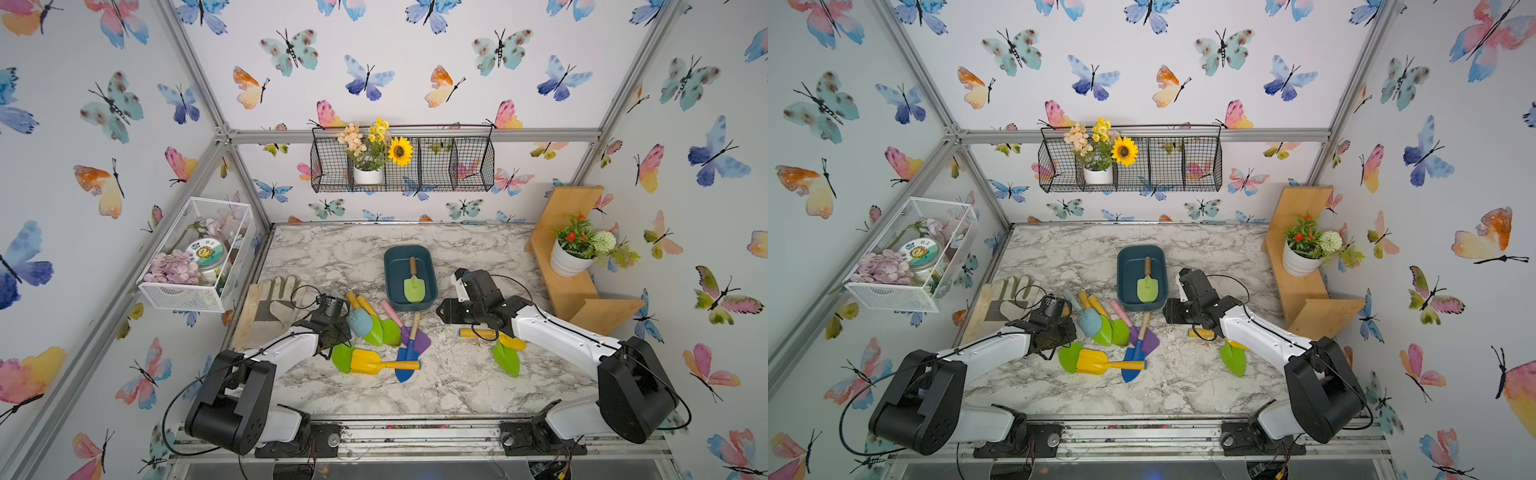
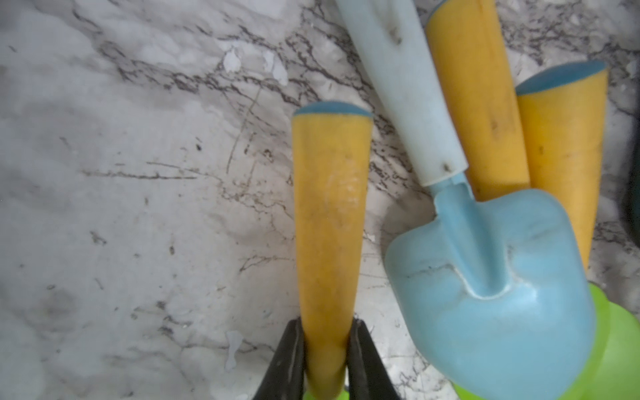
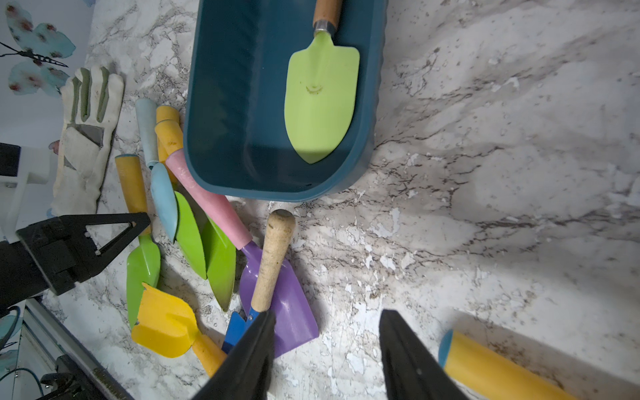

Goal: Put the shovel into the storage box
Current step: Pick up the shovel from the center of the board, then place the shovel in the storage box.

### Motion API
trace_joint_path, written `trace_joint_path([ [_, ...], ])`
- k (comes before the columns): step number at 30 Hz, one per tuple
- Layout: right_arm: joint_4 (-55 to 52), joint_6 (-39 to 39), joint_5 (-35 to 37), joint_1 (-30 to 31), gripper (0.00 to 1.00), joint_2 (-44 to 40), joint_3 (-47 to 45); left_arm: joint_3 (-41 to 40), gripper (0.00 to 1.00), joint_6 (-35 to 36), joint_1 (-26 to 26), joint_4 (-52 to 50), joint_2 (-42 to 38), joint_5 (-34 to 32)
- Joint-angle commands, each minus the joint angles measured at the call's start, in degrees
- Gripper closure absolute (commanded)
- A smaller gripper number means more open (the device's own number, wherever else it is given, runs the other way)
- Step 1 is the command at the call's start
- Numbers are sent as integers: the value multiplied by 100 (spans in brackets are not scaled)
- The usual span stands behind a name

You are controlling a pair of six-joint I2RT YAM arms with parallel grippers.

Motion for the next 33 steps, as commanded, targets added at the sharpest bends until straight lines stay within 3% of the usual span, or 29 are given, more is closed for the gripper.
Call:
trace_joint_path([
  [1, -53, 26, -21, -7, 47, 51, 123, 116, 84, 8, 2, -297, -227, -352],
  [6, -24, 15, -28, -11, 47, 60, 110, 298, 89, 28, -2, -512, -366, -476],
  [18, 19, 29, -10, -7, 47, -10, 53, 989, 92, 176, -103, -961, -476, -601],
  [24, 49, 40, -28, -7, 47, 34, 120, 1544, 93, 350, -156, -1113, -271, -718],
  [33, 6, 13, -43, -7, 47, 25, 219, 2688, 93, 423, -510, -1232, 314, -313],
])
